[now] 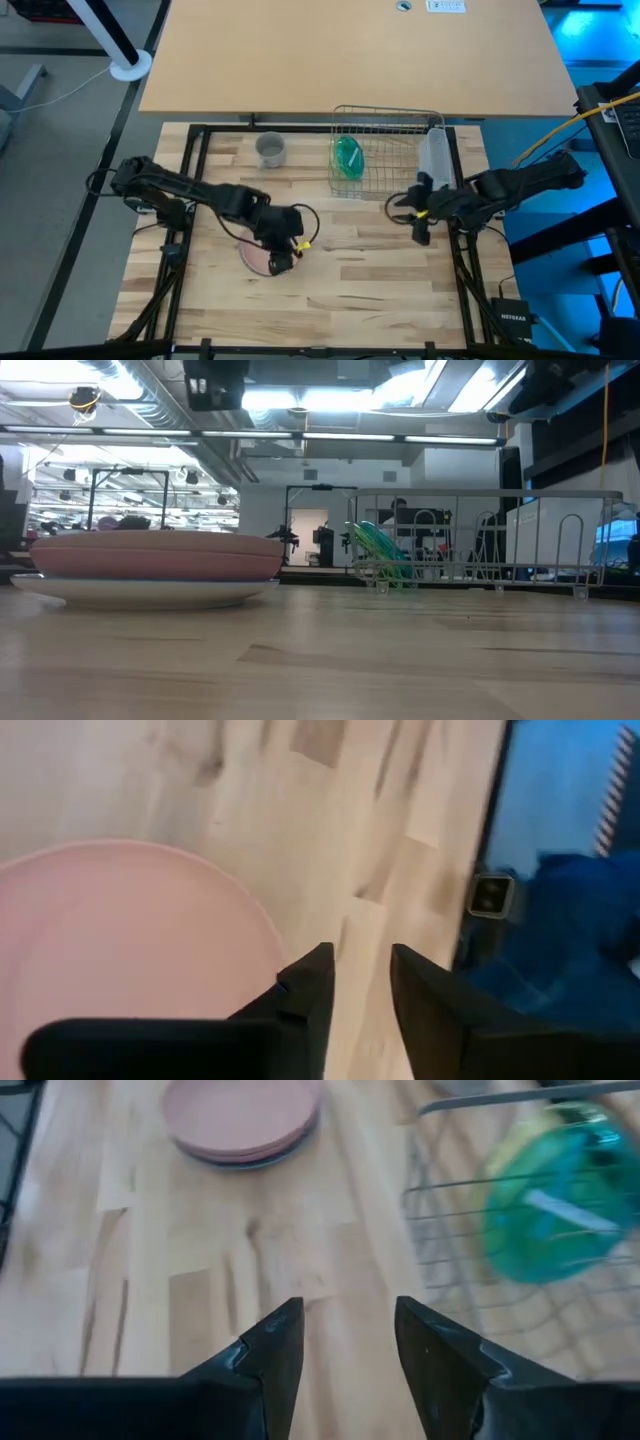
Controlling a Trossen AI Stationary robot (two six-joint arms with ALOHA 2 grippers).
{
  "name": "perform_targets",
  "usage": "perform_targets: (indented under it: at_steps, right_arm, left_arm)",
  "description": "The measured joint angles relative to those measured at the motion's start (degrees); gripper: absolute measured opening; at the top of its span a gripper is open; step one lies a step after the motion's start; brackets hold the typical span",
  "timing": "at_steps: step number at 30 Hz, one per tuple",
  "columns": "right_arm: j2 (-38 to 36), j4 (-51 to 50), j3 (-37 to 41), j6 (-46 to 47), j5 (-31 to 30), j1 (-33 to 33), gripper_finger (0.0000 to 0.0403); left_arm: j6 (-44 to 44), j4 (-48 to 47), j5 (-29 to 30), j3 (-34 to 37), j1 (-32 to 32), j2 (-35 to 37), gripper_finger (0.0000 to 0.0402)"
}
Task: Sort dishes
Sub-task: Put the light pink plate into the dish rack
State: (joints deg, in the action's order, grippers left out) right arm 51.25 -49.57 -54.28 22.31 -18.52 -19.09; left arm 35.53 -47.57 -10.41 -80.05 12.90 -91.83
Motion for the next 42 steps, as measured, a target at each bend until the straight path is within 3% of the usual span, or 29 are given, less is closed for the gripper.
perform_targets:
  at_steps: [6,12,27,42]
  right_arm:
    - [5.19,4.38,0.29,-0.04,1.67,-0.01,0.0163]
    - [9.08,7.15,0.31,-0.07,3.53,-0.07,0.0163]
    - [11.64,9.94,0.31,-0.07,4.22,-0.07,0.0163]
    - [11.62,10.75,0.31,-0.07,4.24,-0.07,0.0163]
  left_arm:
    - [3.56,-2.45,6.84,0.0,2.56,-0.37,0.0154]
    - [4.8,-3.23,7.93,0.0,4.75,-4.24,0.0188]
    - [6.49,-2.6,9.61,0.0,5.09,-15.57,0.0192]
    - [6.65,-1.75,14.91,0.0,5.06,-17.6,0.0191]
